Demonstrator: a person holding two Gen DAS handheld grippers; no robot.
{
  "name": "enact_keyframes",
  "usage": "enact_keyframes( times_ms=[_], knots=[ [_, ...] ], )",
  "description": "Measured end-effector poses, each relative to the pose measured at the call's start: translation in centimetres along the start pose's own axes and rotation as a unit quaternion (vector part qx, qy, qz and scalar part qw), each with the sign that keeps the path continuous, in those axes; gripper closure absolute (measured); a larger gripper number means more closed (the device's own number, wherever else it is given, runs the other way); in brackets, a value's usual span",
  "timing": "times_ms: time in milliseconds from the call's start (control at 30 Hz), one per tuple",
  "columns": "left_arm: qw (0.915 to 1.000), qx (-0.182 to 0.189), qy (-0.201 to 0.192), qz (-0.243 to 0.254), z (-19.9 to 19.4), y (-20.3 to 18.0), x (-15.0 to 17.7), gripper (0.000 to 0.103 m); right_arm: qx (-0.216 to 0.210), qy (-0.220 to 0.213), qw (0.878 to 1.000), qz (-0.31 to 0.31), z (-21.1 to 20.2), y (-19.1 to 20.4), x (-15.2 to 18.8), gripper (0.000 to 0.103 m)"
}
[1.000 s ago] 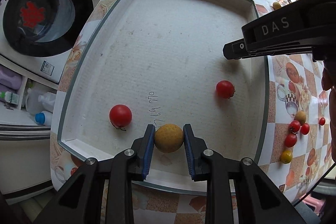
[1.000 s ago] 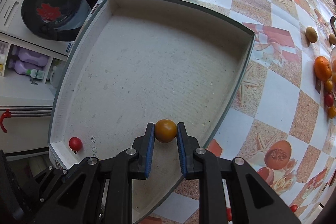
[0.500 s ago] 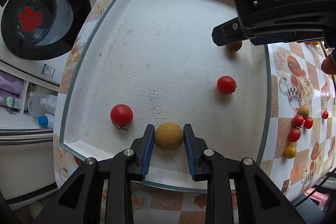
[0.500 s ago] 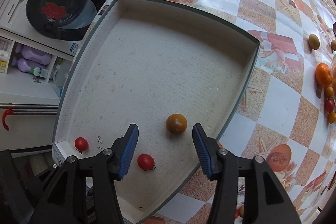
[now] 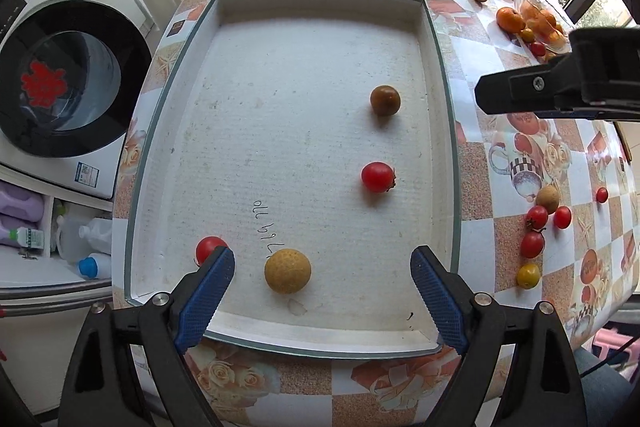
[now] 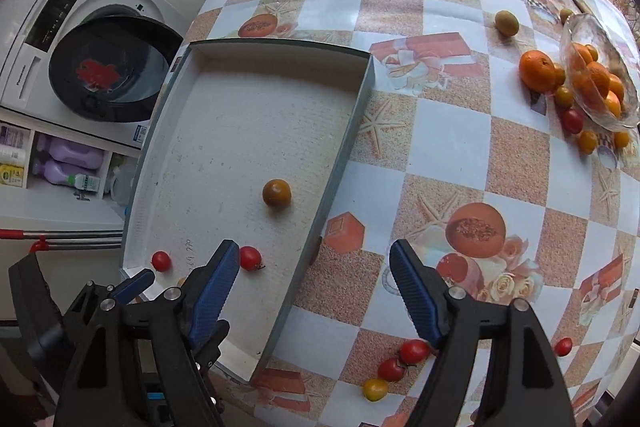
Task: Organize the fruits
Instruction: 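Move both open tools back over the remaining fruits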
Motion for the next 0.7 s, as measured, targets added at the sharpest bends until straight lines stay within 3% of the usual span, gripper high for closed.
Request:
enact_keyframes(
  times_ms=[200,433,700],
  knots=[
    [0.9985,0.013,-0.010,0.052,-0.9,-3.7,-2.1,0.013,0.029,0.010,0.996,0.080,-1.2,-7.0,3.0,0.023],
    [0.9919,0.042,-0.017,0.119,-1.4,-9.1,-4.0,0.013,0.068,0.018,0.982,0.178,-2.3,-15.1,6.9,0.023],
    [0.9812,0.064,-0.003,0.182,0.3,-14.5,-5.0,0.013,0.086,0.018,0.965,0.247,-2.8,-20.5,9.6,0.023]
  ],
)
Point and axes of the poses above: each gripper's, at about its wrist camera, not at the fingertips, and z roughly the way its jaws point, y to its left, x to its underside, the point moved 2 cm from there along z, roughly the way its jaws point, and after that the axes turned 8 degrees about z, right-handed, at the moved point
